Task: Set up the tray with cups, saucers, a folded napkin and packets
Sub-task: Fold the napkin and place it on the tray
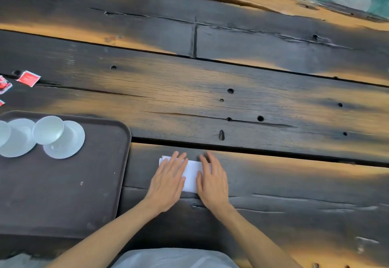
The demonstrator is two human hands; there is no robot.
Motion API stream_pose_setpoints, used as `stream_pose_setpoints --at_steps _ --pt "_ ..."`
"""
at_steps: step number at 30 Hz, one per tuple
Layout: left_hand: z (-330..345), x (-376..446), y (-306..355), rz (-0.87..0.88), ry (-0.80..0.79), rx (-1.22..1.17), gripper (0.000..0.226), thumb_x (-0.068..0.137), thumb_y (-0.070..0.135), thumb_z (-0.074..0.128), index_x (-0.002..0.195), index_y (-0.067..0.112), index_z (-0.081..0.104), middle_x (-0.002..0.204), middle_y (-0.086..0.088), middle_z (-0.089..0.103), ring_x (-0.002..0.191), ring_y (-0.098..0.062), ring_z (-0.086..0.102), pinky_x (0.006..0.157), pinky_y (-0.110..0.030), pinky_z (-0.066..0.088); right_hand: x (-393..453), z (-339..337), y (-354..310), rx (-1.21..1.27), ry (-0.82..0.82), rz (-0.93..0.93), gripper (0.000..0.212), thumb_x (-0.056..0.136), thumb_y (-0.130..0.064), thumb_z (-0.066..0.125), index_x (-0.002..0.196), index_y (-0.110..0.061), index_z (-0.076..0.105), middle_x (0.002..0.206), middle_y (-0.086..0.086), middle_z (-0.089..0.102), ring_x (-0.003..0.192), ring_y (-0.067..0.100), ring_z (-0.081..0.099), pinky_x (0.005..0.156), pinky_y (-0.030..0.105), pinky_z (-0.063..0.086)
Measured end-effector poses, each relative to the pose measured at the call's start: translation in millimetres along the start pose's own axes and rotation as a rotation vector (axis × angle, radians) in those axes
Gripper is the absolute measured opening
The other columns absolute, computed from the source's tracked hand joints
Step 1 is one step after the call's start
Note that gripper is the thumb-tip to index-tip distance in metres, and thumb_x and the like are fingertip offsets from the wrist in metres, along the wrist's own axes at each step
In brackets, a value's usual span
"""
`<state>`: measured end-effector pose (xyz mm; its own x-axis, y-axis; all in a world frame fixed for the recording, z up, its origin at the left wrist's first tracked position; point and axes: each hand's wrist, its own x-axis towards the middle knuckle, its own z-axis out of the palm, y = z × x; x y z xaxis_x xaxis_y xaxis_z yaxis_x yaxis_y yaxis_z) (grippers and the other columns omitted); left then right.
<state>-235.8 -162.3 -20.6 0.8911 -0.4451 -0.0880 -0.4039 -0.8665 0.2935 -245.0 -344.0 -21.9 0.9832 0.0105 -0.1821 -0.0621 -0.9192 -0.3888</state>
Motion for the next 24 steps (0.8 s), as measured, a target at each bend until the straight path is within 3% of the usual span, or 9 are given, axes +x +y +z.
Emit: stream_pose_setpoints --at_steps 3,5,9,17,24 --pt "10 6 6 -0.04 -0.122 0.023 0.061 0.104 0.036 0.023 0.157 0.007 0.029 0.167 -0.008 0.025 0.155 -0.027 0.018 0.125 -0.048 0.021 1 10 -8 -0.063 -0.091 -0.124 0.055 0.106 -0.03 0.043 0.157 -0.01 0.038 0.167 0.012 0.029 0.156 0.028 0.025 0.124 0.048 0.029" --pt "17 9 2 -0.103 -0.164 0.016 0.064 0.104 0.042 0.015 0.159 0.008 0.021 0.168 -0.007 0.016 0.156 -0.024 0.011 0.127 -0.045 0.013 0 20 -8 -0.08 -0.176 -0.108 0.059 0.109 -0.037 0.029 0.162 -0.012 0.022 0.171 0.008 0.013 0.159 0.024 0.008 0.129 0.047 0.014" --pt "26 5 -13 -0.164 -0.189 0.062 0.066 0.104 0.043 0.016 0.159 0.007 0.025 0.168 -0.01 0.021 0.156 -0.025 0.017 0.126 -0.046 0.02 -4 35 2 -0.125 -0.214 -0.029 0.064 0.109 -0.044 0.019 0.164 -0.013 0.003 0.173 0.004 -0.001 0.159 0.019 -0.004 0.129 0.038 -0.004" --pt "32 4 -22 -0.213 -0.223 0.014 0.069 0.105 0.044 0.007 0.159 0.004 0.018 0.169 -0.014 0.015 0.156 -0.029 0.015 0.125 -0.048 0.023 -5 40 17 -0.186 -0.184 0.01 0.07 0.104 -0.049 0.027 0.163 -0.012 0.016 0.173 0.007 0.007 0.159 0.021 0.007 0.128 0.047 0.013" --pt "45 7 -23 -0.231 -0.218 0.038 0.07 0.103 0.043 0.027 0.159 0.004 0.019 0.169 -0.016 0.013 0.157 -0.03 0.009 0.125 -0.045 0.014 -2 47 20 -0.169 -0.169 0.001 0.072 0.102 -0.048 0.031 0.162 -0.009 0.02 0.171 0.012 0.014 0.159 0.027 0.014 0.126 0.048 0.012"
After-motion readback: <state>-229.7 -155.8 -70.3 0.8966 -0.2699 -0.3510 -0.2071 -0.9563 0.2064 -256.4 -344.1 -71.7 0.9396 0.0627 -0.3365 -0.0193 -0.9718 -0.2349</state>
